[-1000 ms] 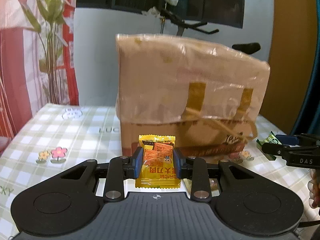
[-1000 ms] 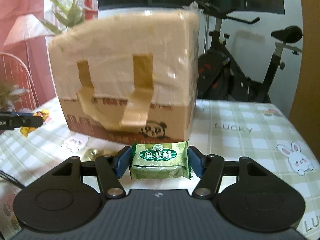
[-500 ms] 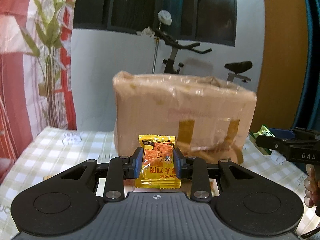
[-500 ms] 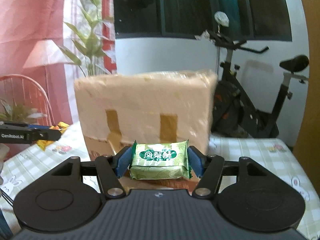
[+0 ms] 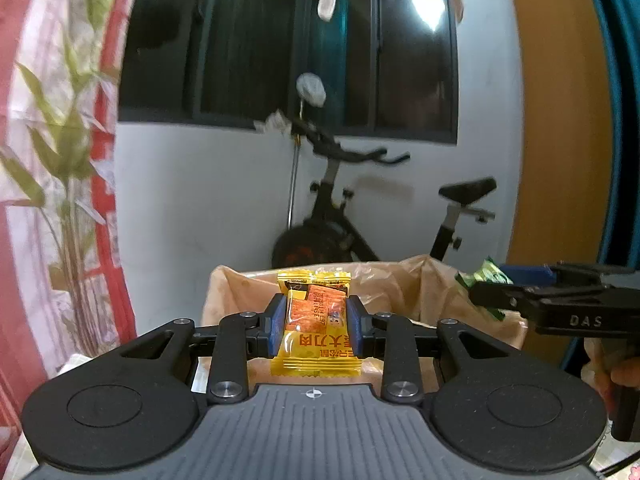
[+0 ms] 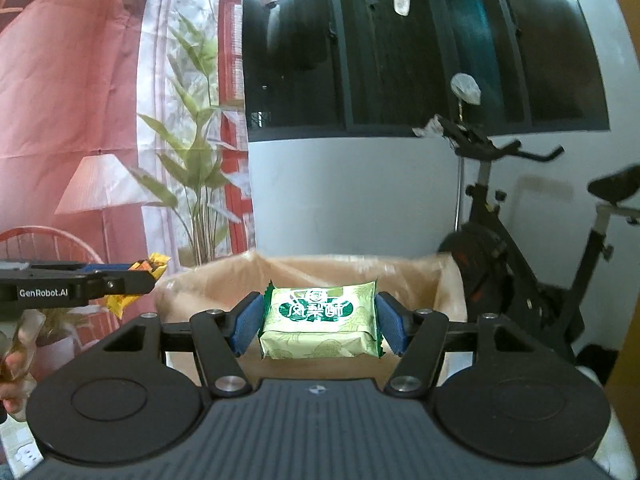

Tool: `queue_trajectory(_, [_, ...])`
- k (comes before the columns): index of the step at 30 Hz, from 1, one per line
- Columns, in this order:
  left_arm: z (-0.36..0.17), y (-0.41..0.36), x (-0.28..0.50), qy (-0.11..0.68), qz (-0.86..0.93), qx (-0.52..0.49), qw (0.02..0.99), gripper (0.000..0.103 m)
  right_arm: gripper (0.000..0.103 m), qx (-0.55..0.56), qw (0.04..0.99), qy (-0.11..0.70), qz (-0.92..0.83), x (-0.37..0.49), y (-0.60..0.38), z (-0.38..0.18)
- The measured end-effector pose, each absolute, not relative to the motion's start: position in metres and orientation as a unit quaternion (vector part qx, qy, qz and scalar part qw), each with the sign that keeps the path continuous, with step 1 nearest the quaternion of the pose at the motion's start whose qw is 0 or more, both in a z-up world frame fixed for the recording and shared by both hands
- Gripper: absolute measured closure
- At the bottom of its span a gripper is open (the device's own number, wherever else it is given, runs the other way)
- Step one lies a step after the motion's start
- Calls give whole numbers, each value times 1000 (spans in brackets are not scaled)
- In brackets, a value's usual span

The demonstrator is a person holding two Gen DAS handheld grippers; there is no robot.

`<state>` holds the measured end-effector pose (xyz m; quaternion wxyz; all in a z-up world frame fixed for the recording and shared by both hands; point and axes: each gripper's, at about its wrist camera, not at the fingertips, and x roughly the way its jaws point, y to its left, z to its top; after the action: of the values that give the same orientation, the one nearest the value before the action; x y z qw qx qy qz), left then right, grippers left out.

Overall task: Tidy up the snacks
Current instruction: 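Lift both held packets and carry them over the lined box, then open both grippers to drop the packets into the box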

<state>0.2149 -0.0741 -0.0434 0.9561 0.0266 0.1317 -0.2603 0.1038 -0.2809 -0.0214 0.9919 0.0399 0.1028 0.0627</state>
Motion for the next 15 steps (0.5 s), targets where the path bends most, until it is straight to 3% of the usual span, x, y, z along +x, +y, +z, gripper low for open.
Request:
queue_trajectory(11, [-58,-104,276,183,-244,45,951,67,39,54,984,172,-2,178,-304,-33])
queue_trajectory(15, [-62,-101,273,186,-245,51,950,43,35,65,980,188,-18,177,-311,-41])
